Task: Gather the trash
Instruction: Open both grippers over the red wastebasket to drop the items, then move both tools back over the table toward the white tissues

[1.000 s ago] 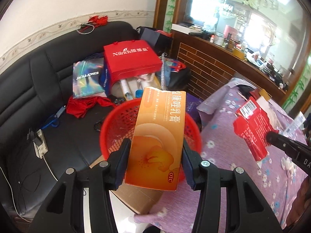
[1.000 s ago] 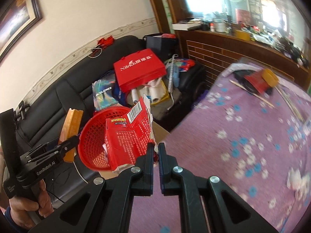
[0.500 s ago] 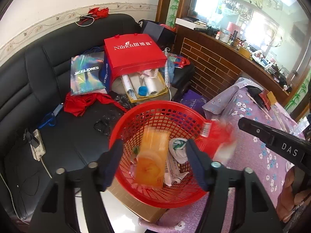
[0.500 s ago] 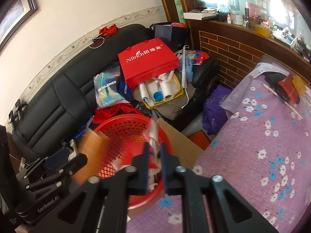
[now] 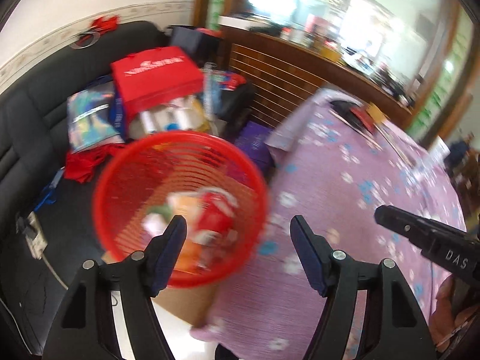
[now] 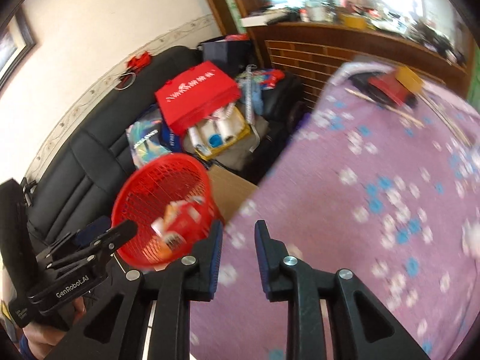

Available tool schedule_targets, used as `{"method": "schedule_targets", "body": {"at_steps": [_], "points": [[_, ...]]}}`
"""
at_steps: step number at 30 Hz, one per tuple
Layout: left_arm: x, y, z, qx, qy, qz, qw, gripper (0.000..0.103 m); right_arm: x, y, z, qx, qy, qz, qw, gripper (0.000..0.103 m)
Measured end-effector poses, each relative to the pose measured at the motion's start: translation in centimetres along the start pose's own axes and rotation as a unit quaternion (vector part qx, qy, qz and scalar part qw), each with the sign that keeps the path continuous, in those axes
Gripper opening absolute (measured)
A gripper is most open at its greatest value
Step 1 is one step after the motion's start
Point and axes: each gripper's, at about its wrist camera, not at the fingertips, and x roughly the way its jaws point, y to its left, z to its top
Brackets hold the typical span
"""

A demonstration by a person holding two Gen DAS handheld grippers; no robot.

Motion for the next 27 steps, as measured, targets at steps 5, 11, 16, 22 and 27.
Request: {"method": "schedule_targets", "body": {"at_steps": [5,11,16,22,27], "points": [[0.1,-6.6,-1.4,0.060,0.013,-0.036,0.9975,0.070,-3.5,-5.4,-3.1,0.057,-0.004,-0.029,0.998,0.026],[-0.1,-14.4,-2.9,0.129,0.025,-0.080,0.9881,0.070,-9.2,-12.1,-6.8,0.125,-0.027,-0.076,0.989,0.026],[-0.1,-21.5,-4.2,0.201,0.035,-0.129,0.9704,0.070,-14.4,-17.8,-10.6,0.196,-0.049,-0.116,0.973,0.028],[1.9,-30.9,-4.9,0.327,0.049,-0.189,0.9247,0.073,-20.0,-23.1,-15.3,0.262,-0.066,-0.154,0.950,0.030],[5.3,-37.5,-5.1,0.397,0.050,-0.210,0.8919,0.073,-23.5,-25.8,-19.2,0.301,-0.072,-0.178,0.934,0.031]]}}
